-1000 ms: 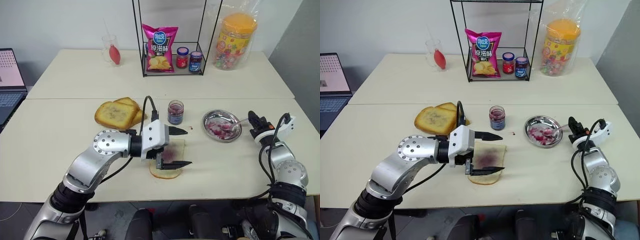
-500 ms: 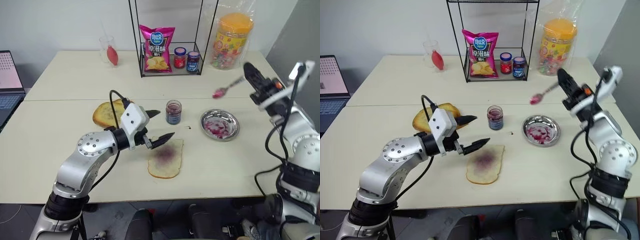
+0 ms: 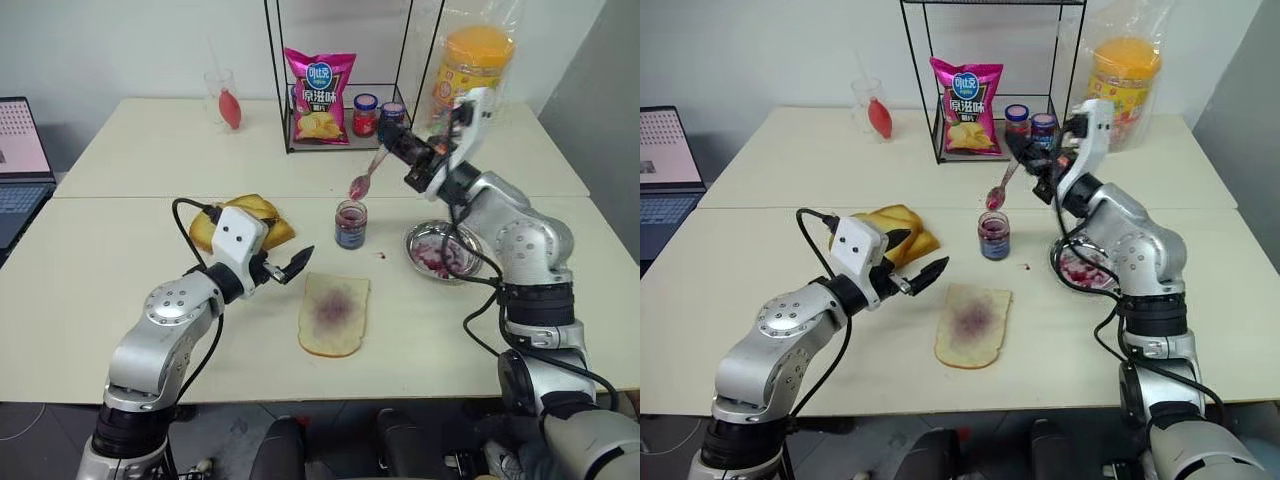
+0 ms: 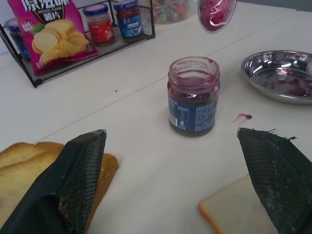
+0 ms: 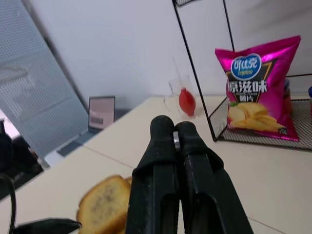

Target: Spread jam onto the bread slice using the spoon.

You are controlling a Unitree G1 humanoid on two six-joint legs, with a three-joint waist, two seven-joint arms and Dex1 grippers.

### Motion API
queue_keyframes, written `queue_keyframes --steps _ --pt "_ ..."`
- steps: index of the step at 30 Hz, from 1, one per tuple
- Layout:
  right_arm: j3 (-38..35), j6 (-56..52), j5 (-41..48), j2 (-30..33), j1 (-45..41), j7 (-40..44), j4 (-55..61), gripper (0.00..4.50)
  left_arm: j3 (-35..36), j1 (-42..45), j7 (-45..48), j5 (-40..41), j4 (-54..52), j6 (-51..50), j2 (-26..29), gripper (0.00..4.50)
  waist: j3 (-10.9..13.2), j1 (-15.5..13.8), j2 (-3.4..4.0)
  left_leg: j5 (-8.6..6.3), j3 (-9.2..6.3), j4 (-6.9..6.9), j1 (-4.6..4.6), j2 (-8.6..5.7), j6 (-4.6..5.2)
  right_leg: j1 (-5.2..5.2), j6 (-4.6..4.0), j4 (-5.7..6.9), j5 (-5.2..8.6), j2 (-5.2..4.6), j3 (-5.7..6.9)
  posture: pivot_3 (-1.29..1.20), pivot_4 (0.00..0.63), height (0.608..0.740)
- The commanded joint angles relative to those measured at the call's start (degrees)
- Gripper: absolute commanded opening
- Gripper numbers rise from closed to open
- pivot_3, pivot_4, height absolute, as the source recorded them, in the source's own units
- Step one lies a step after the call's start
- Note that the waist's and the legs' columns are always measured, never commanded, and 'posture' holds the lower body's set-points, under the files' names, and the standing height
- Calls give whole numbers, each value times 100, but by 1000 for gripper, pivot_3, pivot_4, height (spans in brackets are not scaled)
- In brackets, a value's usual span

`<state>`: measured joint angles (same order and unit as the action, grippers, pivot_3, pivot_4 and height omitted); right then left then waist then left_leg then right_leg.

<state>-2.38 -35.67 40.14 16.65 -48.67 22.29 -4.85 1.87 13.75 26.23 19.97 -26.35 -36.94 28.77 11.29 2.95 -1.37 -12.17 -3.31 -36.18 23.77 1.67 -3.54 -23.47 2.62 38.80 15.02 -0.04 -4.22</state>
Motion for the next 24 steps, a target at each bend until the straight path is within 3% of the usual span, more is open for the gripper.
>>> queue_keyframes --steps 1,24 --pt "83 462 -450 27 -199 385 -178 52 160 -30 -48 40 -150 34 -11 4500 0 -1 0 0 0 0 0 0 0 -2 0 2 0 0 0 0 150 740" --pt "630 2005 -2374 -536 -228 926 -1897 52 -144 -114 156 133 -103 -46 -34 4500 0 17 0 1 -1 0 -2 1 -2 -3 -1 7 -1 1 1 0 150 740"
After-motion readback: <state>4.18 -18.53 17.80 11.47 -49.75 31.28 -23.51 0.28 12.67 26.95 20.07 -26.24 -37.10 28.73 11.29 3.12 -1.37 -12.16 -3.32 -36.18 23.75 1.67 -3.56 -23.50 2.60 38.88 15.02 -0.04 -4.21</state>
